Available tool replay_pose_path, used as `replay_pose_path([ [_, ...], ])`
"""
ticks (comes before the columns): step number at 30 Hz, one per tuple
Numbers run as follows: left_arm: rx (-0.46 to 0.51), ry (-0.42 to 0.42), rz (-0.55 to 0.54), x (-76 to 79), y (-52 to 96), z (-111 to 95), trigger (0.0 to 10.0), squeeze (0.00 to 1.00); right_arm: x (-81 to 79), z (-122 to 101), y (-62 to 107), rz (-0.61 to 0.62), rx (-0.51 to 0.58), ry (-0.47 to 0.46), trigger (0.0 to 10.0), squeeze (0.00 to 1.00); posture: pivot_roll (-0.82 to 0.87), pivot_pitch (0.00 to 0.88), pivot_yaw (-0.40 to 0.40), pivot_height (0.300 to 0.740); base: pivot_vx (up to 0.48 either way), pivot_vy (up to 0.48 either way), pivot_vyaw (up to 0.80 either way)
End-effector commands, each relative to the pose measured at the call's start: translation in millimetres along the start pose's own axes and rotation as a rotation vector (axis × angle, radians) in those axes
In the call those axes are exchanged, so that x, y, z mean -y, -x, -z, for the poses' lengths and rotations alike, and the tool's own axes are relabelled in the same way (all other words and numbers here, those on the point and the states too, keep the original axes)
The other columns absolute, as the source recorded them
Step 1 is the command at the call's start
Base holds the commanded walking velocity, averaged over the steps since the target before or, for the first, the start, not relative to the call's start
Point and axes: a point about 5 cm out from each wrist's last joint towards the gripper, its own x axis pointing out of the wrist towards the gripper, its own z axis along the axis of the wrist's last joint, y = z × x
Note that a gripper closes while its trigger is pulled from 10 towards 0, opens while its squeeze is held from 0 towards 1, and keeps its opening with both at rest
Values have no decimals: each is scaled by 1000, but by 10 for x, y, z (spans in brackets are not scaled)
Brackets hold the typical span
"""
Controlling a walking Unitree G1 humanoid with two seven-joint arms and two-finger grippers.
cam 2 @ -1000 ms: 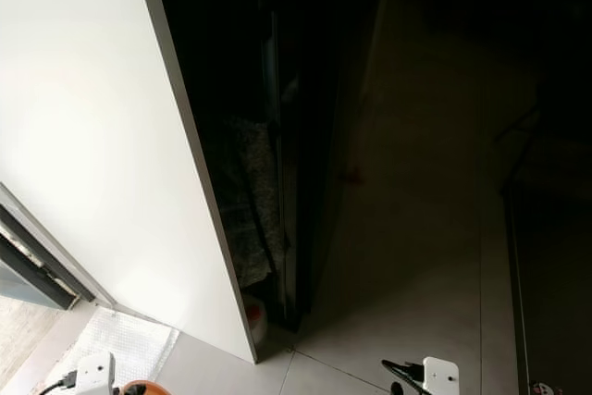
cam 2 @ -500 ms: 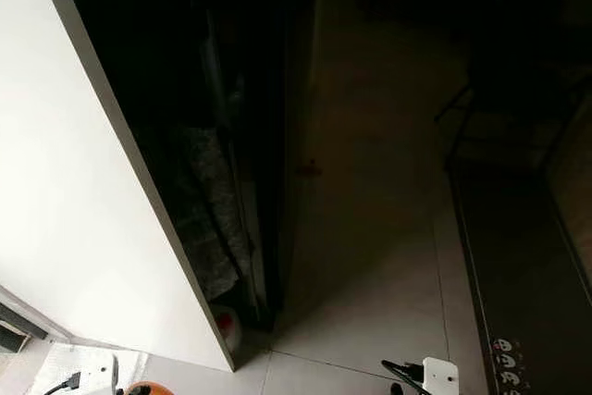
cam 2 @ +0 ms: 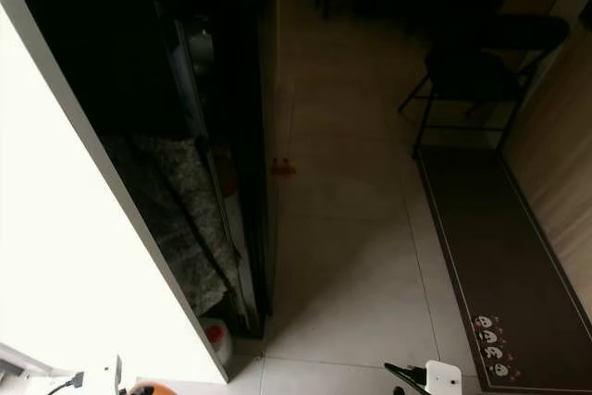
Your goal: Restocking fridge
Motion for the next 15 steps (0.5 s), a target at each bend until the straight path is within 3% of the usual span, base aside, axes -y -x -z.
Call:
replay_pose_path([
  [1, -47, -5, -12, -37, 25, 113, 10000, 0, 8, -13, -2, 0, 3, -5, 10000, 0, -161, 0, 2, 740, 0, 0, 0],
  [15, -47, 2, -17, -41, 26, 116, 10000, 0, 6, -13, -1, -6, 4, -3, 10000, 0, -159, 0, 1, 740, 0, 19, 0],
])
